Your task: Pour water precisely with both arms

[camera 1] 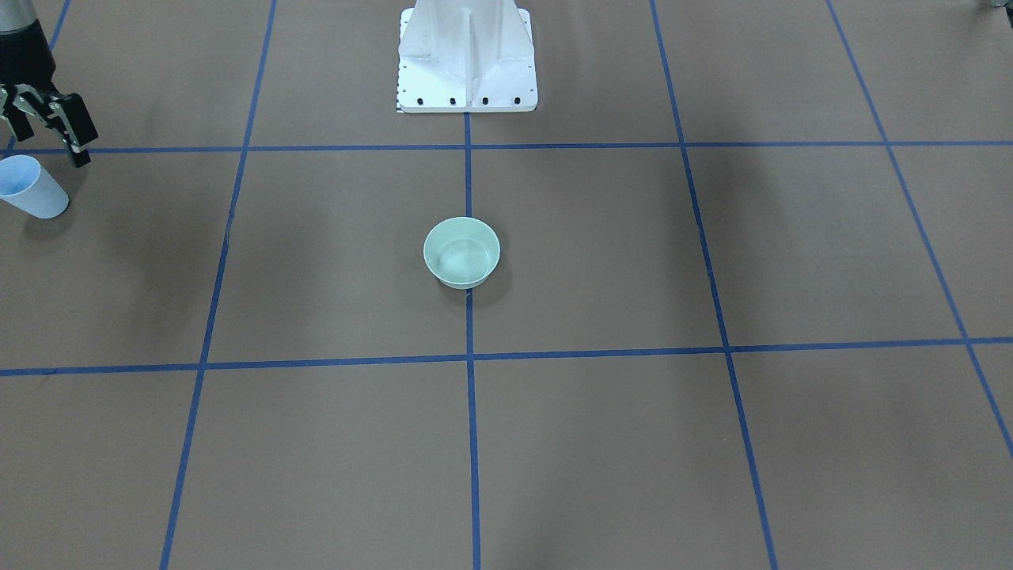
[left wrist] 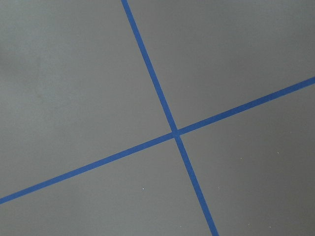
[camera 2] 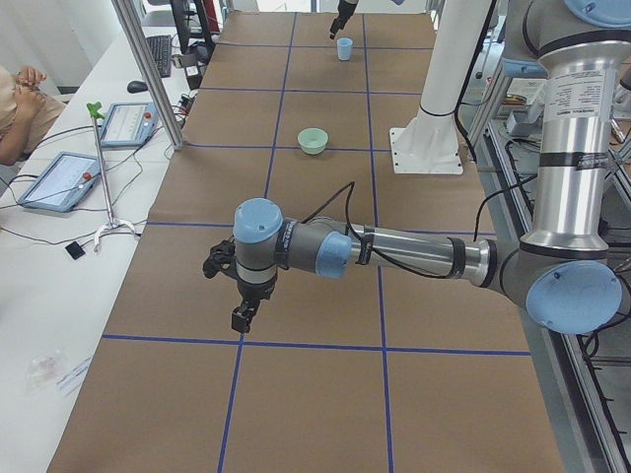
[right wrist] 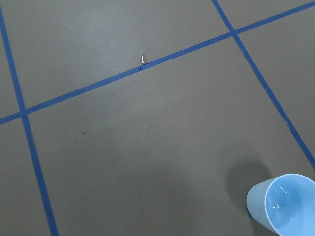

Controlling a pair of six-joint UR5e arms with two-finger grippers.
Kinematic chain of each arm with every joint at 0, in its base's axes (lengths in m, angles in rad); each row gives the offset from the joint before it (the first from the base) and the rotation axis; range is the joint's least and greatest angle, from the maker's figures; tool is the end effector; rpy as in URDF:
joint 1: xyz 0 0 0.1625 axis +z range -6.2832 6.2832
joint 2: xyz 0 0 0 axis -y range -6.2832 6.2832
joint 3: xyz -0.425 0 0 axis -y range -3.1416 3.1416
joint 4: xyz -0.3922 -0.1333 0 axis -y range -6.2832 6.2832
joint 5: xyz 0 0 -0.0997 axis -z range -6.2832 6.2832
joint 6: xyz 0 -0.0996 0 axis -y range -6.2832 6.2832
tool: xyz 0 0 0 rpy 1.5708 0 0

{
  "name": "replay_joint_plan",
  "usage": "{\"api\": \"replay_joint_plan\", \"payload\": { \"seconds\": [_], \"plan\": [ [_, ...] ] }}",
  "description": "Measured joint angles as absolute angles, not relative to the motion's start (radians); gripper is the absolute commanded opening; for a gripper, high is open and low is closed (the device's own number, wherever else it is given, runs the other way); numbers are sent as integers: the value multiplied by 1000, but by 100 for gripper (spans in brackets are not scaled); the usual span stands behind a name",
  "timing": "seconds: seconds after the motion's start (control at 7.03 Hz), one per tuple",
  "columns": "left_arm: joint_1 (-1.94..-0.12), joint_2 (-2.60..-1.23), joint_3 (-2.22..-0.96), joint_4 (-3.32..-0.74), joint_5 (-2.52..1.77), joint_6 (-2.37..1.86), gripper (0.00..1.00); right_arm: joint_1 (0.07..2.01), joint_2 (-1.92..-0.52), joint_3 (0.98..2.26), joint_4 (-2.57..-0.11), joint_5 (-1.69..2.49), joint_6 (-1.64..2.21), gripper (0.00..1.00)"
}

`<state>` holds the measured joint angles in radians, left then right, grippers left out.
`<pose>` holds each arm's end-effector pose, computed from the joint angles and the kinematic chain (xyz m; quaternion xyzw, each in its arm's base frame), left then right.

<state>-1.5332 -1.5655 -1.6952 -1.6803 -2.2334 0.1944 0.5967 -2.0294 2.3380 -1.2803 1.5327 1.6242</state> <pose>-0.0531 -0.5044 0.5948 0.1328 0.3137 0.1456 0.9288 -0.1910 -0.2955 0.4504 0.0967 -0.2793 0.3104 0.9035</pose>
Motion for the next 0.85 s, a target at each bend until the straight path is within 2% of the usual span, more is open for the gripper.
{"api": "replay_joint_plan", "payload": {
  "seconds": [0.28,0.57,0.85],
  "plan": [
    [-1534,-1565,-1696,-1681,-2233,193,100,392,-2058,2276,-1287,1268,1913,100],
    [-1534,-1565,-1700,-1681,-2234,193,100,308,-2082,2190,-1293,1132,2070,100],
    [-1533,-1566,-1701,-1681,-2235,193,100,253,-2108,2171,-1346,1089,2178,100]
  ]
}}
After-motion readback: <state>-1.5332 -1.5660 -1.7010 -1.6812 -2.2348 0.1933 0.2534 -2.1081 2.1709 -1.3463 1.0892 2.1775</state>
